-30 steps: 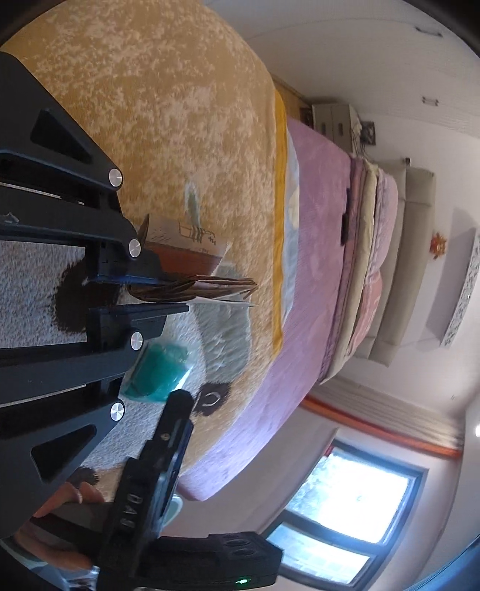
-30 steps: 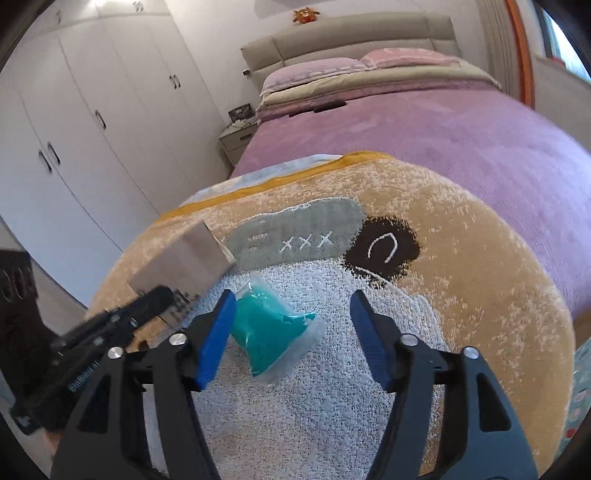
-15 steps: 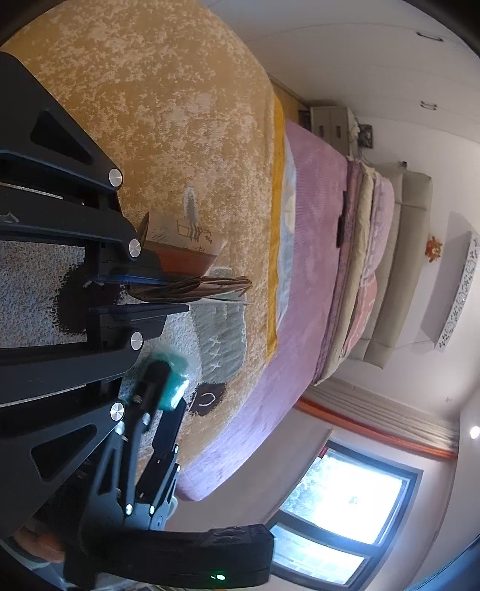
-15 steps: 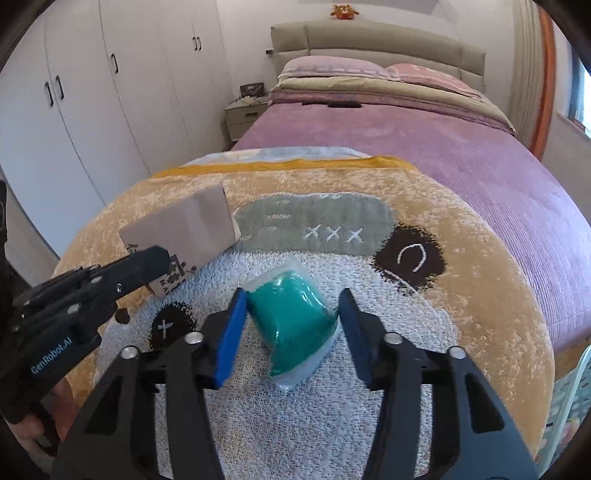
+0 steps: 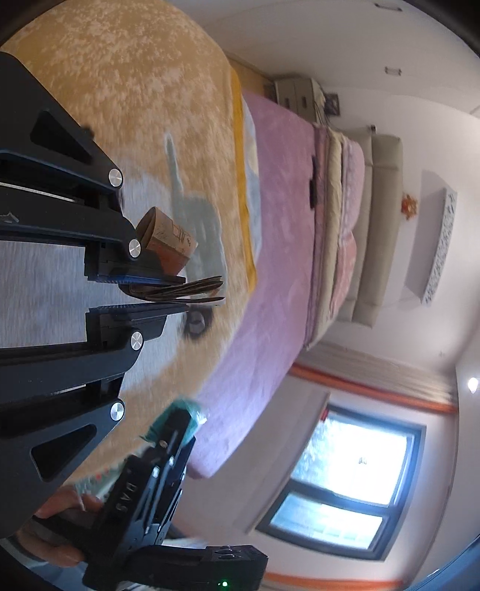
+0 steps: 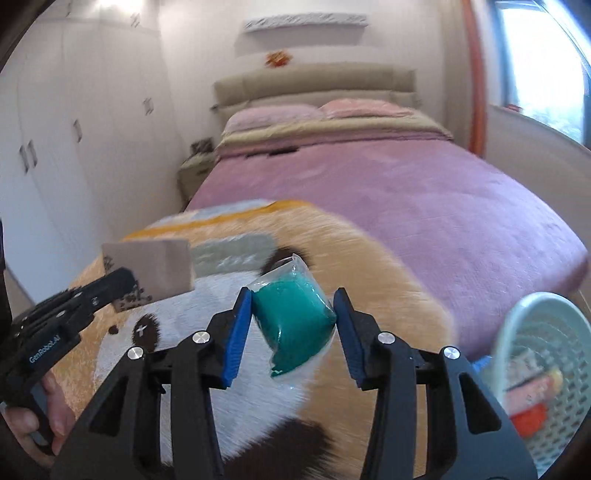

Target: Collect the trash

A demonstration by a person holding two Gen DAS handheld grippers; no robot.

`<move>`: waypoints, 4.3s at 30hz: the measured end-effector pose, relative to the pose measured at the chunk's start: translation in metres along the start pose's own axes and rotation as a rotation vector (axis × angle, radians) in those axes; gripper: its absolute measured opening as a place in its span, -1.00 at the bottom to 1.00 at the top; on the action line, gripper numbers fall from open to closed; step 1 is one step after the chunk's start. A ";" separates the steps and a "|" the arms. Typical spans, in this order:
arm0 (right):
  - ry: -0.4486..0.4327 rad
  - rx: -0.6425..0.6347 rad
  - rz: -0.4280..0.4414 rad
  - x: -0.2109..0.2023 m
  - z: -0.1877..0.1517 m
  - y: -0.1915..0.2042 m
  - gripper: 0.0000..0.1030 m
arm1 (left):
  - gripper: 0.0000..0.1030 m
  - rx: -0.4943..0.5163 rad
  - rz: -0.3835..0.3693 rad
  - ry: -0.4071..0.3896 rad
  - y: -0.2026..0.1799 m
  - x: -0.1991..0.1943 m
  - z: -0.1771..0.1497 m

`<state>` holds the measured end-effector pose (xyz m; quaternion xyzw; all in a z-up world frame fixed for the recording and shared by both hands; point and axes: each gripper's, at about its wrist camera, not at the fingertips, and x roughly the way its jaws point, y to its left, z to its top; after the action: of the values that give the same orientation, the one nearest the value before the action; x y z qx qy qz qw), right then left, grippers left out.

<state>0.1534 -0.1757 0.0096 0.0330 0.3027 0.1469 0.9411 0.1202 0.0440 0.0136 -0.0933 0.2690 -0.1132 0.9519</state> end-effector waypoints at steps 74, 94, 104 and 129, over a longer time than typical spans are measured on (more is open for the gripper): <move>-0.324 0.134 -0.502 -0.174 -0.054 -0.087 0.48 | 0.84 0.171 -0.013 -0.182 -0.125 -0.037 -0.058; -0.295 0.153 -0.442 -0.156 -0.071 -0.074 0.48 | 0.85 0.264 0.082 -0.198 -0.123 -0.033 -0.077; -0.323 0.143 -0.432 -0.159 -0.072 -0.073 0.48 | 0.85 0.253 0.083 -0.193 -0.119 -0.033 -0.077; -0.305 0.122 -0.431 -0.152 -0.075 -0.069 0.48 | 0.85 0.243 0.081 -0.183 -0.116 -0.034 -0.075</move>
<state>0.0099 -0.2885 0.0233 0.0463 0.1658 -0.0819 0.9817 0.0332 -0.0670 -0.0046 0.0235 0.1690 -0.0976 0.9805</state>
